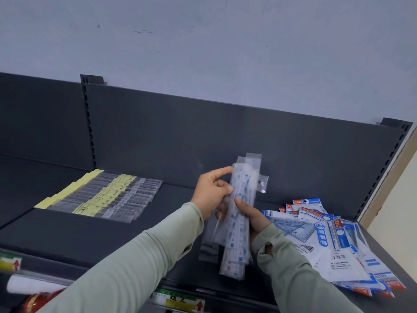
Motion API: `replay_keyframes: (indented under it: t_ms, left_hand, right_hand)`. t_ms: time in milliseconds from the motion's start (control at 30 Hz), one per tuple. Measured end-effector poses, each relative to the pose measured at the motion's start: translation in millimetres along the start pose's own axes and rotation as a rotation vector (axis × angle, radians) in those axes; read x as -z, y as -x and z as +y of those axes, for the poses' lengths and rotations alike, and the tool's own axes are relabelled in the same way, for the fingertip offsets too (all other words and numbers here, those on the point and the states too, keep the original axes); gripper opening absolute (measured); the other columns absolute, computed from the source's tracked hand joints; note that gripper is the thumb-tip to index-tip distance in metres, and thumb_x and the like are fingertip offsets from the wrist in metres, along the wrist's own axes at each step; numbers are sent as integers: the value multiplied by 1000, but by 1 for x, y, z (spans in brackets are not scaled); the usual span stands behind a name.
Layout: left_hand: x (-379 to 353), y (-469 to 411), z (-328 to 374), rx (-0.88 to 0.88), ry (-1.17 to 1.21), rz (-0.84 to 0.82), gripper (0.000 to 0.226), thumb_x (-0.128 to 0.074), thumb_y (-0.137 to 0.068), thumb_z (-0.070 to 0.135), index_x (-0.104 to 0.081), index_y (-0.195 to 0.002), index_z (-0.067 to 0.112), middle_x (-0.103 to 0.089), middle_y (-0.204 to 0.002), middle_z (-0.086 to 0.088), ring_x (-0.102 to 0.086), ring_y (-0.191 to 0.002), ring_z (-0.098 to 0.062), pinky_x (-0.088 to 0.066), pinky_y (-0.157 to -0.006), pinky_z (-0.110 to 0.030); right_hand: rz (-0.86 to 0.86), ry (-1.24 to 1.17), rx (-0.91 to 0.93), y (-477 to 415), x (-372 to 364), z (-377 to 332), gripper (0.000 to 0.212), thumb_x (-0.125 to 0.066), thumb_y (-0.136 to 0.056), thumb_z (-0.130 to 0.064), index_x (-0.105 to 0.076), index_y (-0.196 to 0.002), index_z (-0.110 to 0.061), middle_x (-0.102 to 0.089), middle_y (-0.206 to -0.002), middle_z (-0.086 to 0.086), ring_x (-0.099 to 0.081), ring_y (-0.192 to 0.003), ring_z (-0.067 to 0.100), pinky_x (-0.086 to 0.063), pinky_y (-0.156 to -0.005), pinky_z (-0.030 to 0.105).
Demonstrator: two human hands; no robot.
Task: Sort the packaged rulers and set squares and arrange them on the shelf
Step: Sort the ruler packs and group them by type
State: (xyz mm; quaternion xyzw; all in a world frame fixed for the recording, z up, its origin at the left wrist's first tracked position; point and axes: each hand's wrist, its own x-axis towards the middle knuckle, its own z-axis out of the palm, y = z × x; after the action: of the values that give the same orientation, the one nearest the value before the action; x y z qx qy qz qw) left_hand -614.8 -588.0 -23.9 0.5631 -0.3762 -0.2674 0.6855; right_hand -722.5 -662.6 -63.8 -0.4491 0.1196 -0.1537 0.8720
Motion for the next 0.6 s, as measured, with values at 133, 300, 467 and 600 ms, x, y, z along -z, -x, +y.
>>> replay_keyframes:
  t_ms: [133,300,467,600]
  left_hand:
    - [2,-2,-3,-12,-27,-22,50,-52,-86,-14,-60,-122,20,-61,-76,-4,-58,-57,-12,-54,-52,-30]
    - [2,-3,-2,-26,33,10,64,-51,-84,-18,-48,-134,22,-58,-109,2,-58,-68,-7,-54,-66,-23]
    - [5,-5,-3,35,189,25,64,-50,-84,-19,-47,-135,21,-57,-113,-9,-54,-74,-13,-49,-72,-25]
    - [10,-4,-3,85,240,-70,52,-43,-84,-23,-57,-120,12,-72,-89,-6,-57,-69,-10,-44,-62,-18]
  right_hand:
    - [-52,57,12,-3,6,0,85,-94,-41,-33,-58,-112,-5,-68,-85,10,-66,-70,21,-55,-66,31]
    - [-7,103,-18,-4,12,0,80,-94,-35,-46,-65,-99,-7,-65,-83,8,-64,-69,19,-54,-68,31]
    - [98,91,27,0,8,-3,77,-79,-54,-61,-72,-107,-6,-71,-104,17,-71,-90,28,-58,-71,37]
    - [115,142,14,-3,7,-8,74,-29,-89,-65,-78,-81,-10,-71,-86,14,-69,-75,22,-56,-72,32]
